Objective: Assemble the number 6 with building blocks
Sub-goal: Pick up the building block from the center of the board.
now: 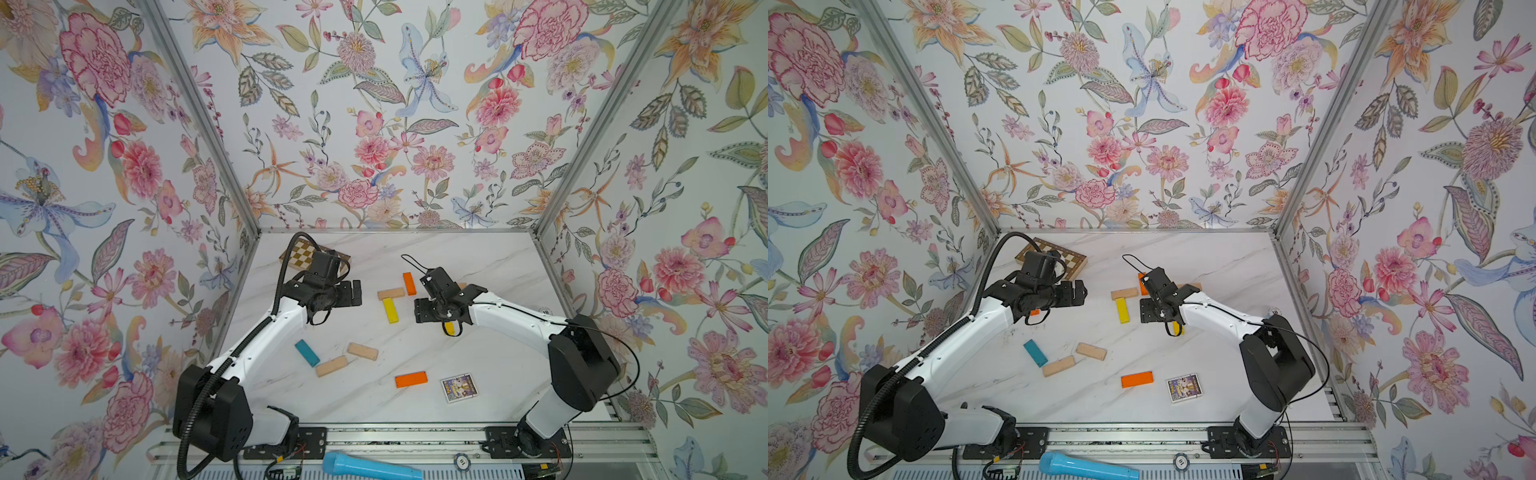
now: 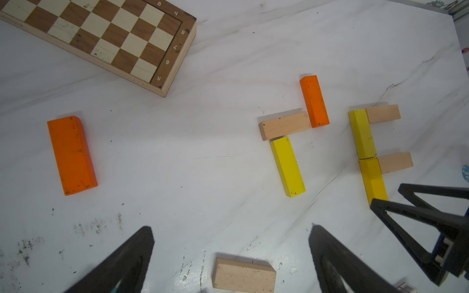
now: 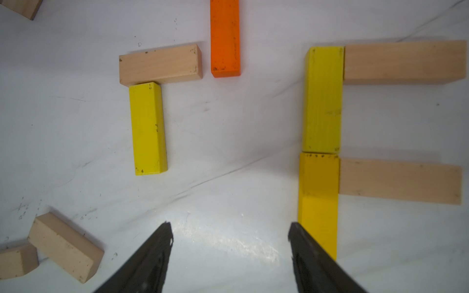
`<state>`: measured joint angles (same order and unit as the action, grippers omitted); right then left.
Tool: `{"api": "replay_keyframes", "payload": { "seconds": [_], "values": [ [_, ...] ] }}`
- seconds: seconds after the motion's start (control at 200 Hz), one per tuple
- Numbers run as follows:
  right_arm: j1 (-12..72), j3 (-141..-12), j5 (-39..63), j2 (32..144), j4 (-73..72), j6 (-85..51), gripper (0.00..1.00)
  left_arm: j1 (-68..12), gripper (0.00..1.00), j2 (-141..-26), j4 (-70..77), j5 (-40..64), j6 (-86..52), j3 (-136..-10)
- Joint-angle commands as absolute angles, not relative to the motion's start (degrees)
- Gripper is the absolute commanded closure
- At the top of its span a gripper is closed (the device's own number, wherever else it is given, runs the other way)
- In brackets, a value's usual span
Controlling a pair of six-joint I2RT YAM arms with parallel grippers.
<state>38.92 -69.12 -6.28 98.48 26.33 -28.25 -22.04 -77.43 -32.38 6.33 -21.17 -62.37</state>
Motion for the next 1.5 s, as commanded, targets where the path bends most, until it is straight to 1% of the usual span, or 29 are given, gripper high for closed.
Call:
{"api": "replay_keyframes", "payload": {
  "seconds": [0.0,0.275,0.495,0.931,1.306,1.341,1.391,1.491],
  "values": [
    [36.3,-75.4,-5.8,104.4,27.3,-23.2,0.32,-21.5,0.01,-75.3,-33.9,7.8,-18.3,-60.7],
    [32.8,-90.0,-5.6,118.1,28.0,-18.1,0.4,-21.5,0.01,-75.0,-32.0,8.0,-17.4,-58.0],
    [31.7,-97.1,-5.3,124.5,28.3,-17.0,0.41,-21.4,0.02,-76.8,-30.4,8.5,-18.2,-57.0],
    [32.1,-104.8,-5.4,131.8,30.7,-16.1,0.41,-21.5,0.01,-78.3,-29.9,8.1,-18.1,-57.6],
    [33.2,-109.5,-6.6,135.6,34.6,-15.7,0.48,-21.5,0.01,-77.4,-29.0,7.7,-18.2,-56.9],
    [33.5,-109.5,-6.8,135.8,34.8,-15.7,0.51,-21.5,0.01,-77.4,-29.0,7.6,-18.1,-56.9],
    [33.8,-109.7,-6.9,136.0,35.1,-15.7,0.53,-21.5,0.01,-77.4,-29.1,7.5,-18.1,-56.9],
    [34.2,-110.2,-6.4,136.4,35.8,-15.6,0.53,-21.5,0.01,-77.3,-29.0,7.2,-17.9,-56.8]
  ]
}}
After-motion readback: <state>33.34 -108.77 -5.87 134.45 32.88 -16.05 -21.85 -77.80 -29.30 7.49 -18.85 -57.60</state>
